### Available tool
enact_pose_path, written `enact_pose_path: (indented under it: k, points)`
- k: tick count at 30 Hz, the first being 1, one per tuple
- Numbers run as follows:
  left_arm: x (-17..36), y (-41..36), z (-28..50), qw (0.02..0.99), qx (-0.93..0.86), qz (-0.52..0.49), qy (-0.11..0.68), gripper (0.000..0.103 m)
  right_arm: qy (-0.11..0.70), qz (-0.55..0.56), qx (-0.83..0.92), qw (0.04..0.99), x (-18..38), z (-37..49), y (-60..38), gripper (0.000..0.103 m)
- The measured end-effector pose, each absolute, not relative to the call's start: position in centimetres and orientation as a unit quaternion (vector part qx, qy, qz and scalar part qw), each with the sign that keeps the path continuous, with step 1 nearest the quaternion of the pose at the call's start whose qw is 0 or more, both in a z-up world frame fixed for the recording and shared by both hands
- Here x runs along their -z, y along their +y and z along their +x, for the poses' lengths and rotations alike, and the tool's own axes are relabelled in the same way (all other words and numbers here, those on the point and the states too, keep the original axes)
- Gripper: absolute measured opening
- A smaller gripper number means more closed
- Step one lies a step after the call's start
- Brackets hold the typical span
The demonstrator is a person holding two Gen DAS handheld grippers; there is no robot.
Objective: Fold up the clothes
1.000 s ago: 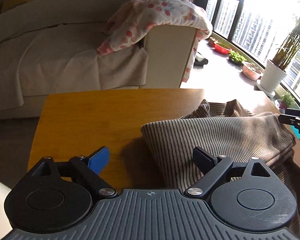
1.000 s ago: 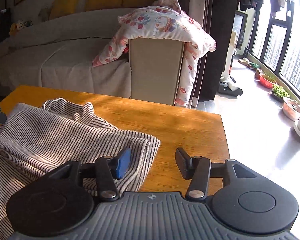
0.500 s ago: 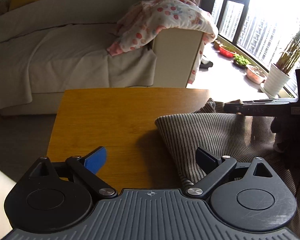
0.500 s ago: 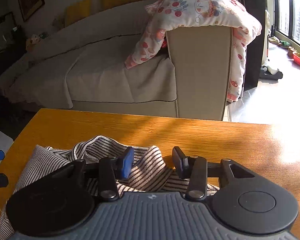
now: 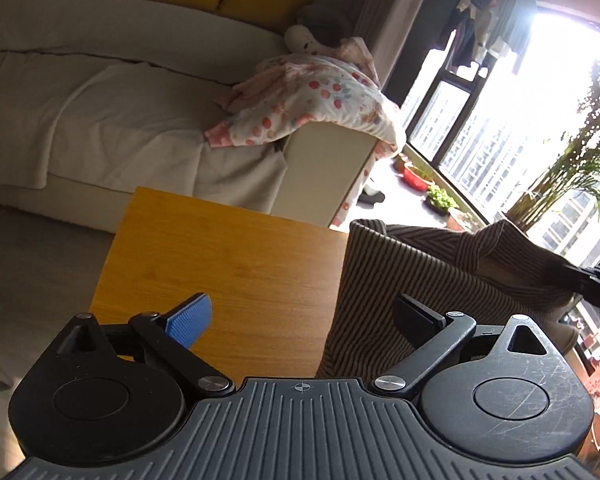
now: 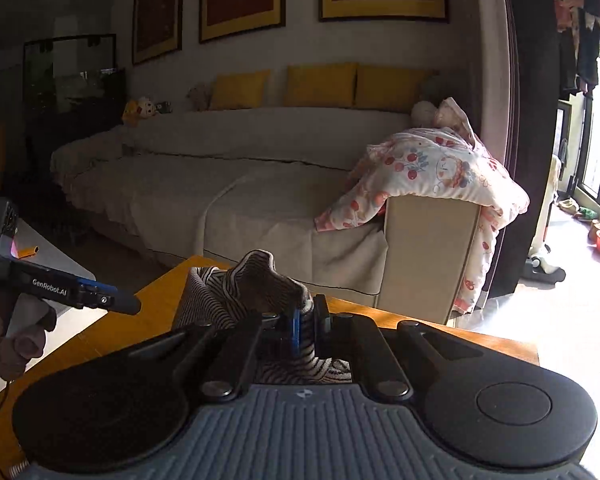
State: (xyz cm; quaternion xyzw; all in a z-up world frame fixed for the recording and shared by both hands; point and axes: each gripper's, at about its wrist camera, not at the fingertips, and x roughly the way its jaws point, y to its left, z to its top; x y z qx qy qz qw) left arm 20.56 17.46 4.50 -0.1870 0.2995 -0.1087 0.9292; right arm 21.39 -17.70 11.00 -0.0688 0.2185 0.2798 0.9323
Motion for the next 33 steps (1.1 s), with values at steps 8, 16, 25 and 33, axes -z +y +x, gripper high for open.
enact_pose_path:
  k: [8, 16, 25, 33]
  points:
    - [-6.3, 16.1, 14.9, 0.928, 0.141, -0.196, 0.283, 0.103, 0.267, -0.107, -0.319, 0.903, -6.7, 11.6, -17.6, 0.006]
    - [-6.6, 14.5, 14.4, 0.926, 0.144, -0.175, 0.301, 0.103, 0.233, -0.212, -0.318, 0.894, -6.4, 5.1, -18.7, 0.033]
    - [-1.4, 14.2, 16.3, 0.925, 0.059, -0.055, 0.37, 0.103, 0.215, -0.438, -0.255, 0.834, 0.3, 4.1, -16.2, 0.055]
    - [-0.8, 15.7, 15.6, 0.883, 0.169, -0.215, 0.382, 0.103, 0.154, -0.538, -0.232, 0.796, 3.6, 7.0, -14.0, 0.061]
